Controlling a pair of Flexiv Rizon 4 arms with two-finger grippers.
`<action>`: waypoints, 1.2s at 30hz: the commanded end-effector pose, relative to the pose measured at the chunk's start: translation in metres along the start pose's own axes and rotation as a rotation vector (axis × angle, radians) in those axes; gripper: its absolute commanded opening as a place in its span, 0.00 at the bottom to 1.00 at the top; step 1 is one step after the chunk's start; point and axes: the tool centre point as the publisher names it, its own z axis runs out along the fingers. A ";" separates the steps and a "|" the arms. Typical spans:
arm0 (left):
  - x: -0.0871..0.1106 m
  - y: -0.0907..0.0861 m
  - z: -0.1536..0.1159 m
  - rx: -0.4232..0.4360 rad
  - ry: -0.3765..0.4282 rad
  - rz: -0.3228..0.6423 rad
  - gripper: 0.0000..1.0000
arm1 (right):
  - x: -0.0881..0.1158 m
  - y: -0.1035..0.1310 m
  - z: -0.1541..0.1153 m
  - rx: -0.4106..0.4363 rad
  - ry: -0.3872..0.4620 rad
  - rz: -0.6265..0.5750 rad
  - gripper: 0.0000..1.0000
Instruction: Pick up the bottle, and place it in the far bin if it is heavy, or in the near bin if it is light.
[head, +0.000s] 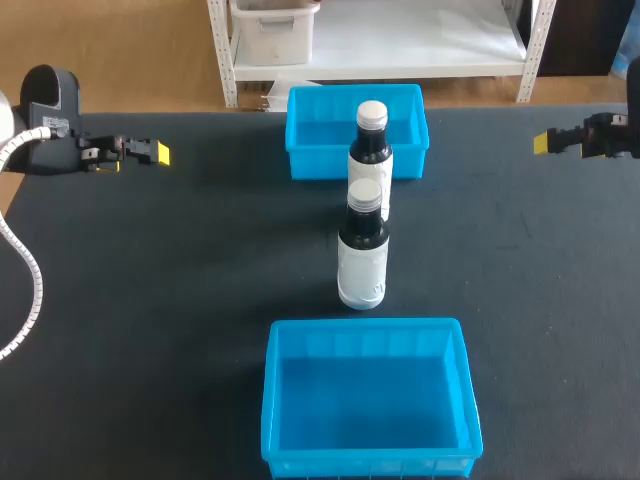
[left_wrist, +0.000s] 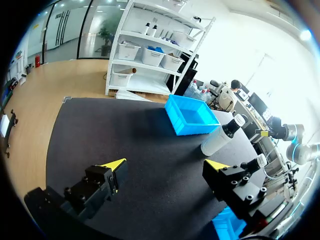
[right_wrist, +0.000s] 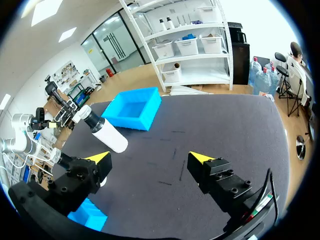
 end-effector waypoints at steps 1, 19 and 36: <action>0.000 0.000 0.000 0.000 0.000 0.000 1.00 | 0.000 0.001 0.000 0.006 0.000 0.001 1.00; 0.000 0.000 0.000 0.000 0.000 0.000 1.00 | 0.000 -0.002 0.000 -0.253 0.119 -0.432 1.00; 0.000 0.000 0.000 0.000 0.000 0.000 1.00 | 0.005 -0.003 -0.017 -0.575 0.314 -0.792 1.00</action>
